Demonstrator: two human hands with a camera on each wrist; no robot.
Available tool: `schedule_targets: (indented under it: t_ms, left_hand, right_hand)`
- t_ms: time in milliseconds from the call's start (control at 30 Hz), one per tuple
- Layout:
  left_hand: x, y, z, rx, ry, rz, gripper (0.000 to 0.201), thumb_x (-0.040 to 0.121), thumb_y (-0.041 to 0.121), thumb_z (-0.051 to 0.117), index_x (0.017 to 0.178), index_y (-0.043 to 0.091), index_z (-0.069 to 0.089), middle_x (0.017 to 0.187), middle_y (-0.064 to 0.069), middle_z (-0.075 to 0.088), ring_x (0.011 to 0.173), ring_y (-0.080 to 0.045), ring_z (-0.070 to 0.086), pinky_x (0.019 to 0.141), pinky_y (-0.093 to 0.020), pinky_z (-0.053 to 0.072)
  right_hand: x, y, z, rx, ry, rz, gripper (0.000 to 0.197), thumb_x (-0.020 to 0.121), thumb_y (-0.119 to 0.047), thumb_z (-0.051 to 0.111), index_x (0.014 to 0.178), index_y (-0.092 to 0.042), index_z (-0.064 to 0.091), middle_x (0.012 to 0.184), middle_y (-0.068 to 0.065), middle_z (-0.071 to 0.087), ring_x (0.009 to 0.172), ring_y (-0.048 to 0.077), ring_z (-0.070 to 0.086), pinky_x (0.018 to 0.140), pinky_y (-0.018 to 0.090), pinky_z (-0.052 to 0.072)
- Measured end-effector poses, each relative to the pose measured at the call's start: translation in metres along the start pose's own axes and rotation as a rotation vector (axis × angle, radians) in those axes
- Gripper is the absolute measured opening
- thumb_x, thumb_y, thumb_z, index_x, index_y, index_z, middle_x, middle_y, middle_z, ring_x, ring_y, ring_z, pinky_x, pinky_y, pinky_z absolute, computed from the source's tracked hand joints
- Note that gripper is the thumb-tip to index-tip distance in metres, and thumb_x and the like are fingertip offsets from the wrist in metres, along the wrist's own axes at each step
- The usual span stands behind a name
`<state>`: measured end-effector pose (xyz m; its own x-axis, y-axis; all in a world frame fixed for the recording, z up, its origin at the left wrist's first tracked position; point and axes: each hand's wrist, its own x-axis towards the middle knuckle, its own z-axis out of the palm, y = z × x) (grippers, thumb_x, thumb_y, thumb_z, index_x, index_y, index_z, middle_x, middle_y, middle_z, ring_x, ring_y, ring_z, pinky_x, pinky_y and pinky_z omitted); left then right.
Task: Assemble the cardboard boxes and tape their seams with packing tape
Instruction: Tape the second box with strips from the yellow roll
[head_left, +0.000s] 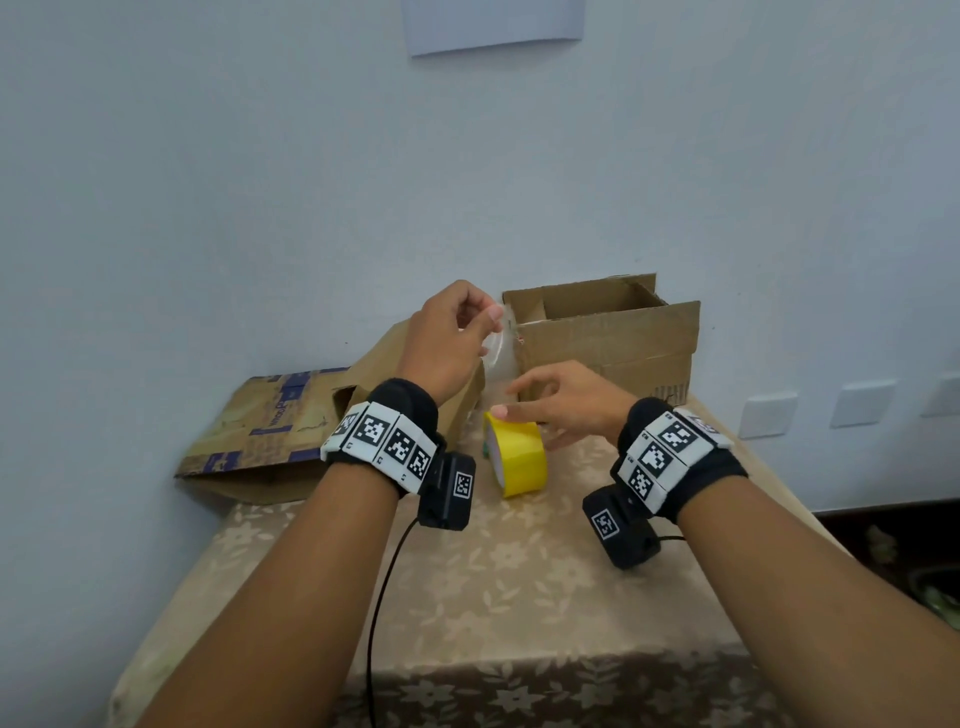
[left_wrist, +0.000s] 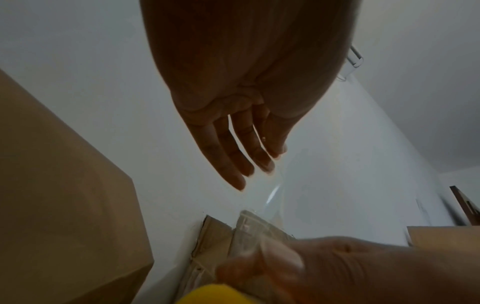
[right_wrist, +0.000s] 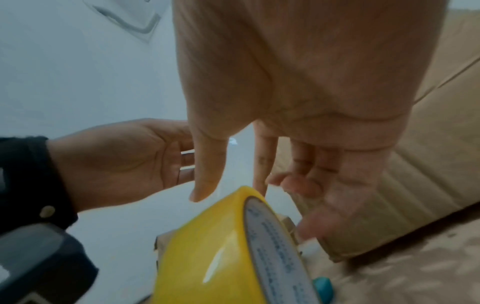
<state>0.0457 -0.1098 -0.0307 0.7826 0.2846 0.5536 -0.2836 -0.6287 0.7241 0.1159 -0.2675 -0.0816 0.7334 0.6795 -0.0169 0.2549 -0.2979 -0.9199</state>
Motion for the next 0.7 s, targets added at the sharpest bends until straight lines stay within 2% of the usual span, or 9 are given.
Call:
schedule_targets:
  t_ms: [67, 100, 200, 267, 300, 400, 500, 600, 700]
  left_hand:
    - [0.000, 0.002, 0.000, 0.004, -0.005, 0.020, 0.007, 0.102, 0.016, 0.061, 0.095, 0.014, 0.063, 0.087, 0.001, 0.070, 0.093, -0.020, 0.070, 0.073, -0.034, 0.064]
    - [-0.001, 0.003, 0.000, 0.002, -0.007, 0.025, 0.007, 0.102, 0.016, 0.061, 0.095, 0.014, 0.063, 0.087, 0.001, 0.070, 0.093, -0.020, 0.070, 0.072, -0.032, 0.064]
    - [0.000, 0.003, 0.000, -0.004, -0.030, 0.028, 0.009, 0.101, 0.016, 0.062, 0.092, 0.016, 0.063, 0.087, 0.001, 0.070, 0.091, -0.021, 0.071, 0.076, -0.042, 0.064]
    - [-0.001, 0.002, -0.001, 0.029, -0.043, 0.037, 0.009, 0.101, 0.019, 0.062, 0.092, 0.017, 0.063, 0.089, 0.002, 0.070, 0.090, -0.020, 0.071, 0.080, -0.048, 0.062]
    - [0.000, 0.001, -0.002, 0.052, -0.040, 0.041, 0.009, 0.101, 0.021, 0.062, 0.092, 0.018, 0.063, 0.090, 0.002, 0.069, 0.090, -0.020, 0.070, 0.081, -0.049, 0.062]
    - [0.001, -0.001, -0.003, 0.102, -0.018, 0.048, 0.011, 0.100, 0.027, 0.063, 0.093, 0.018, 0.064, 0.098, 0.000, 0.067, 0.090, -0.021, 0.069, 0.076, -0.049, 0.062]
    - [0.002, -0.002, -0.005, 0.114, 0.038, 0.034, 0.020, 0.100, 0.038, 0.061, 0.089, 0.021, 0.066, 0.105, 0.002, 0.062, 0.089, -0.019, 0.069, 0.078, -0.050, 0.062]
    - [0.001, -0.001, -0.001, 0.080, 0.064, -0.071, 0.037, 0.106, 0.042, 0.045, 0.086, 0.019, 0.067, 0.103, -0.004, 0.065, 0.084, -0.019, 0.070, 0.076, -0.052, 0.061]
    - [-0.004, 0.002, 0.009, 0.046, 0.054, -0.147, 0.038, 0.109, 0.039, 0.040, 0.090, 0.015, 0.063, 0.094, -0.007, 0.067, 0.085, -0.025, 0.071, 0.069, -0.049, 0.063]
  right_hand:
    - [0.003, -0.001, 0.001, 0.053, 0.059, -0.072, 0.042, 0.083, -0.032, 0.086, 0.118, -0.015, 0.071, 0.061, -0.008, 0.052, 0.056, 0.004, 0.056, 0.066, 0.029, 0.056]
    - [0.003, -0.001, 0.003, 0.099, 0.072, -0.103, 0.038, 0.083, -0.028, 0.086, 0.115, -0.014, 0.073, 0.063, -0.006, 0.053, 0.058, 0.006, 0.057, 0.064, 0.028, 0.054]
    - [0.004, -0.003, 0.010, 0.273, 0.115, -0.206, 0.030, 0.085, -0.018, 0.084, 0.113, -0.011, 0.075, 0.092, 0.006, 0.071, 0.083, 0.015, 0.067, 0.075, 0.028, 0.055]
    - [0.003, -0.005, 0.015, 0.344, 0.172, -0.251, 0.028, 0.089, -0.015, 0.080, 0.116, -0.007, 0.075, 0.106, 0.007, 0.076, 0.091, 0.007, 0.072, 0.077, 0.021, 0.055]
    - [0.003, -0.007, 0.017, 0.372, 0.193, -0.259, 0.027, 0.091, -0.016, 0.078, 0.116, -0.007, 0.074, 0.107, 0.009, 0.077, 0.093, 0.009, 0.074, 0.079, 0.024, 0.057]
    - [0.003, -0.008, 0.016, 0.471, 0.198, -0.236, 0.028, 0.097, -0.021, 0.072, 0.114, 0.001, 0.071, 0.101, 0.020, 0.077, 0.089, 0.028, 0.076, 0.088, 0.045, 0.059]
    - [-0.001, -0.011, 0.010, 0.438, 0.172, -0.216, 0.029, 0.098, -0.025, 0.070, 0.111, 0.001, 0.073, 0.097, 0.019, 0.078, 0.090, 0.029, 0.074, 0.095, 0.052, 0.057]
    - [-0.007, -0.015, 0.002, 0.395, 0.137, -0.219, 0.027, 0.100, -0.027, 0.068, 0.109, -0.002, 0.074, 0.096, 0.016, 0.079, 0.089, 0.027, 0.077, 0.091, 0.045, 0.059]
    - [-0.010, -0.014, 0.001, 0.395, 0.107, -0.225, 0.029, 0.101, -0.022, 0.066, 0.111, 0.004, 0.072, 0.091, 0.018, 0.078, 0.075, 0.025, 0.077, 0.074, 0.035, 0.063]
